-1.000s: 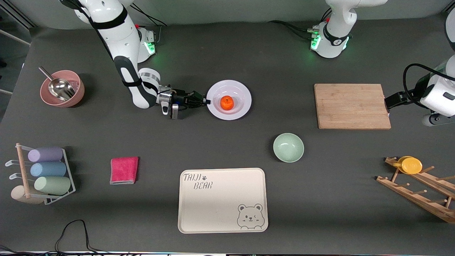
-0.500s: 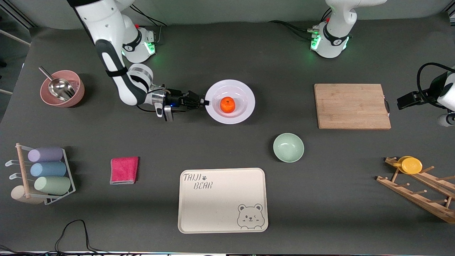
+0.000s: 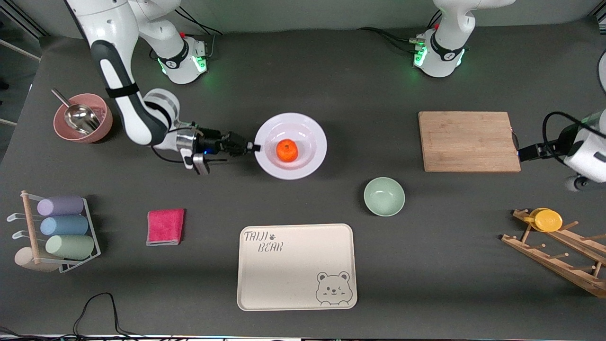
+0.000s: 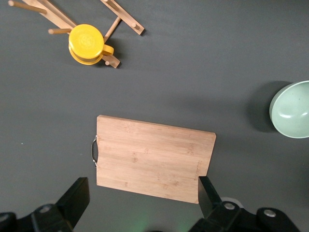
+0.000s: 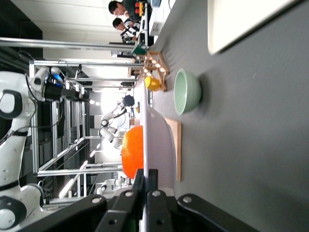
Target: Place orange and plate with both arms
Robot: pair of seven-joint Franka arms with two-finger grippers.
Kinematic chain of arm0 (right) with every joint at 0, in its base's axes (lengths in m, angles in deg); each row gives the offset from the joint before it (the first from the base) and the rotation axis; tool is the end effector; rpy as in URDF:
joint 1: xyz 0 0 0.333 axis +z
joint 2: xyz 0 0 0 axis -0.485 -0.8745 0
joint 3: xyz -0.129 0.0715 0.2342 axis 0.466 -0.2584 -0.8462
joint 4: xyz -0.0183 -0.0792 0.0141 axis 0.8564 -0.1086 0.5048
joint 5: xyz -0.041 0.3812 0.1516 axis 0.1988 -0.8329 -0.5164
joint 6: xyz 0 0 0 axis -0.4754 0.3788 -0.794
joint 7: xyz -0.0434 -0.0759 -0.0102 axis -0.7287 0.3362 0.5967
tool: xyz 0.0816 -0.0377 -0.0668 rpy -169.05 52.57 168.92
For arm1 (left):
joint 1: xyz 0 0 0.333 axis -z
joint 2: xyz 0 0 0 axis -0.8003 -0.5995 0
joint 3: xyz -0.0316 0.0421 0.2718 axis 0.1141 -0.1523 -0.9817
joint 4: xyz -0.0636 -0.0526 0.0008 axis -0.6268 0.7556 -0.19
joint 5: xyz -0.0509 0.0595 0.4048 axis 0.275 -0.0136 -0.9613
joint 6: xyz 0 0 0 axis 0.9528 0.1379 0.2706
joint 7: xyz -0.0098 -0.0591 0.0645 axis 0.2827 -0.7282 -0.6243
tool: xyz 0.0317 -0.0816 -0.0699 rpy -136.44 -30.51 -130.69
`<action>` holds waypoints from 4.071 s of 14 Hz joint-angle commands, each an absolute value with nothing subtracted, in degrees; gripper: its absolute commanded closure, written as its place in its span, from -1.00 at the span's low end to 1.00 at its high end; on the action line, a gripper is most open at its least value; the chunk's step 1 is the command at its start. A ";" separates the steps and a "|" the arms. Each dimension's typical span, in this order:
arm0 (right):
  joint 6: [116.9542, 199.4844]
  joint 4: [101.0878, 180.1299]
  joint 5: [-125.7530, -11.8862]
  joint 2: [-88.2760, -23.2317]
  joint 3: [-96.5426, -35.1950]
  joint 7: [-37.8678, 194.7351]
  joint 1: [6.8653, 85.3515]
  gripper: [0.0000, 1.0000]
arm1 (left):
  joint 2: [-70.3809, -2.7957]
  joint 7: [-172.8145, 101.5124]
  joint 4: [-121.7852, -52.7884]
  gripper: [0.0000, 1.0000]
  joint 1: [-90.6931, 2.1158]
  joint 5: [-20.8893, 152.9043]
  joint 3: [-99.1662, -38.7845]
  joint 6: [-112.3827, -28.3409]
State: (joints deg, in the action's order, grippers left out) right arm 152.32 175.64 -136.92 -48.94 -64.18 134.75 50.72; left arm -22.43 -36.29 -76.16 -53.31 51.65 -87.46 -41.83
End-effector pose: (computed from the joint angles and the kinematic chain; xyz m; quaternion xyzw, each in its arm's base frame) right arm 0.4716 0.1954 0.1667 -0.7737 0.0453 -0.0488 0.6300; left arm 0.6120 0.0148 0.4732 -0.9920 -0.0615 0.0971 0.0528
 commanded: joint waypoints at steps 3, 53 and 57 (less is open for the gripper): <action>151.23 149.31 -134.37 -66.01 -64.37 122.39 46.68 1.00 | -31.95 -35.00 -72.39 -1.00 -52.81 51.57 -87.48 -42.14; 127.44 124.47 -52.06 -51.04 -55.49 84.62 39.20 -1.00 | -1.91 -35.97 -90.59 -1.00 -58.62 54.29 -82.38 -41.97; 124.16 129.29 -38.59 -38.38 -61.99 74.39 39.03 -1.00 | -1.91 -35.97 -90.23 -1.00 -56.07 54.82 -84.65 -41.70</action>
